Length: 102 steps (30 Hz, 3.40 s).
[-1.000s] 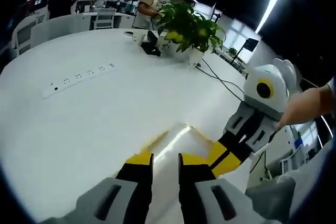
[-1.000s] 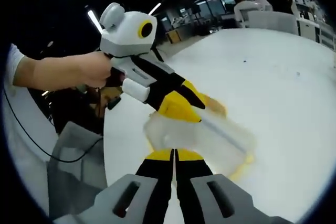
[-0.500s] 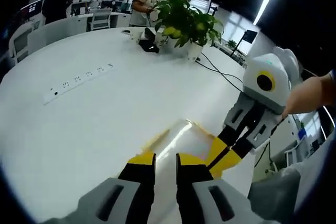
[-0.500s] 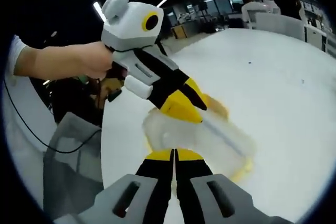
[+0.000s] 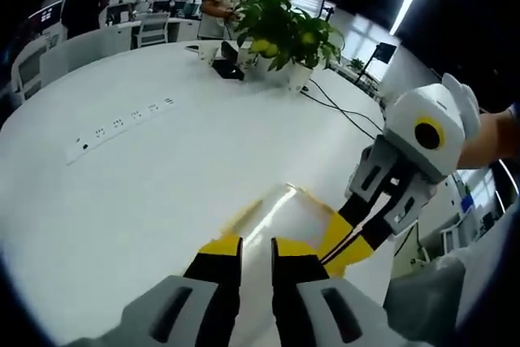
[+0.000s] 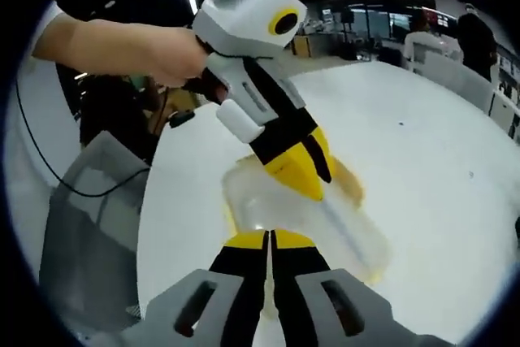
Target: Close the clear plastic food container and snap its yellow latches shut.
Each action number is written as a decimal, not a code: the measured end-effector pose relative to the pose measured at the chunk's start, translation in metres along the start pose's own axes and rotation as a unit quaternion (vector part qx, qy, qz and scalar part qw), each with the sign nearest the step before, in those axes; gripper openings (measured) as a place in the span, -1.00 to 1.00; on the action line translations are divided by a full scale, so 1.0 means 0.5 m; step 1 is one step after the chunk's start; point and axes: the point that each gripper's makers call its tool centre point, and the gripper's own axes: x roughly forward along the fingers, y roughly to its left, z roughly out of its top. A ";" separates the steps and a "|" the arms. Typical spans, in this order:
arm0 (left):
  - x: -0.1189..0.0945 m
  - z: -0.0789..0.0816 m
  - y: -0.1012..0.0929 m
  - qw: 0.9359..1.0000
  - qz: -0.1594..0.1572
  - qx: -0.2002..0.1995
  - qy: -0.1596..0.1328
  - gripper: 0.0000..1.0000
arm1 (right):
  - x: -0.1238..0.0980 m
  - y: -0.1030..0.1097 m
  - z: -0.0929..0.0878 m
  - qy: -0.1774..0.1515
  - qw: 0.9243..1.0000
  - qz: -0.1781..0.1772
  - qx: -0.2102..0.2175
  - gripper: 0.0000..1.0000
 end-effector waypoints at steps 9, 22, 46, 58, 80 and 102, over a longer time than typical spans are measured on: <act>-0.004 -0.003 -0.011 1.000 -0.005 0.005 0.001 -0.81 | 0.010 0.008 0.001 0.015 0.998 -0.014 -0.063 -0.63; 0.001 0.003 -0.021 0.997 -0.010 0.074 0.010 -0.59 | 0.015 0.008 0.001 0.009 0.997 -0.020 -0.069 -0.55; 0.026 0.018 -0.020 0.972 -0.030 0.222 0.068 -0.39 | 0.014 0.009 -0.003 0.006 0.996 -0.030 -0.086 -0.50; 0.040 0.008 -0.007 0.965 -0.061 0.226 0.121 -0.35 | 0.015 0.011 -0.009 0.011 0.992 -0.039 -0.117 -0.48; 0.050 -0.006 -0.022 0.947 -0.105 0.234 0.192 -0.34 | 0.028 0.013 -0.026 0.046 0.965 -0.110 -0.235 -0.46; 0.048 -0.011 -0.013 0.948 -0.112 0.206 0.216 -0.34 | 0.028 0.006 -0.023 0.031 0.957 -0.139 -0.251 -0.46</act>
